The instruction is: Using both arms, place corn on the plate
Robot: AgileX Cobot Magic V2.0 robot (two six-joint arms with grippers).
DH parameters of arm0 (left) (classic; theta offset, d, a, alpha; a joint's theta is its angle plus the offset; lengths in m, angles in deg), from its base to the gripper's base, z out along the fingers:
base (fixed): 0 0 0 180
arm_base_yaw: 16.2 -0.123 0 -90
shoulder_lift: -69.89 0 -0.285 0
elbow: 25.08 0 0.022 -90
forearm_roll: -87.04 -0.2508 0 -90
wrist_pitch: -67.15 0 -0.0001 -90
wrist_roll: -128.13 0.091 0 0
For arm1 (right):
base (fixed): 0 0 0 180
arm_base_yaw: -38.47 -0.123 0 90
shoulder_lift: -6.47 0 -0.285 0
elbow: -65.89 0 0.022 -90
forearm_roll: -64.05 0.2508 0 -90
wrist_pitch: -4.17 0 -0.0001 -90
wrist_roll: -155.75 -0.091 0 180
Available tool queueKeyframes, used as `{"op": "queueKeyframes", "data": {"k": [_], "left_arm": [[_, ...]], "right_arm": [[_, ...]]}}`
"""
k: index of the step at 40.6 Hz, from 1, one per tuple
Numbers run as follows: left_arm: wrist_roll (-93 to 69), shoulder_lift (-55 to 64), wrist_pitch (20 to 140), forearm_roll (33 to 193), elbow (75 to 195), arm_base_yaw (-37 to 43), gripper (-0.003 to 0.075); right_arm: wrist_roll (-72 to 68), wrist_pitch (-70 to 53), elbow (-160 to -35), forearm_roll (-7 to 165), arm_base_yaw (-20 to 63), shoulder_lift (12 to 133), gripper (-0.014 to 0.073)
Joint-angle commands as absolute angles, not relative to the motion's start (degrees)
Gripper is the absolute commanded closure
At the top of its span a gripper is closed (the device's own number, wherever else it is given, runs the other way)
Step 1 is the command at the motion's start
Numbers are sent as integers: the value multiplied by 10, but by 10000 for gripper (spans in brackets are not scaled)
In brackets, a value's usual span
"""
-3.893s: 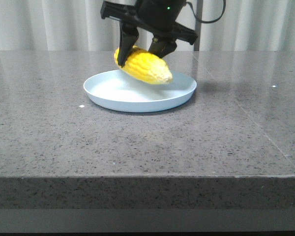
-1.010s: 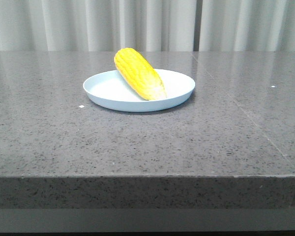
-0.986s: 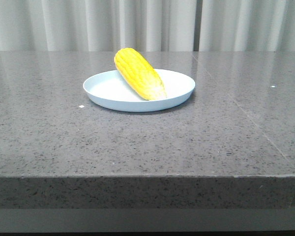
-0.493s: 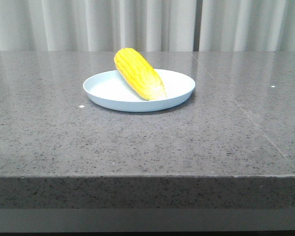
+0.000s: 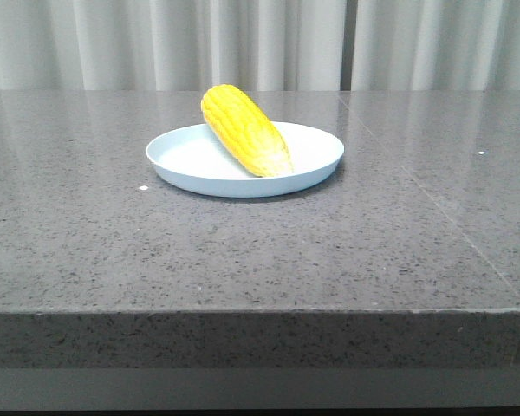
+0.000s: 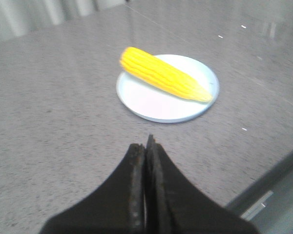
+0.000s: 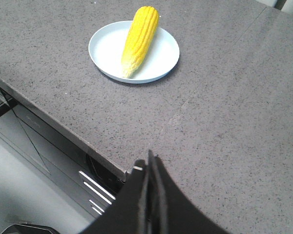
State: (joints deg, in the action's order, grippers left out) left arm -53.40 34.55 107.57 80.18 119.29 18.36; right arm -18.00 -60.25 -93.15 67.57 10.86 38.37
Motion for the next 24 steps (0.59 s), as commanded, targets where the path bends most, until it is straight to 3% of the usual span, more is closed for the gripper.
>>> {"op": "queueKeyframes", "data": {"k": [1,24], "left_arm": [[-536,375,989,799,1166,141,741],[-536,590,680,842,817,-85,741]], "right_arm": [[-177,-565,-943,676,110,390,661],[-177,-565,-943,676,110,390,661]]}}
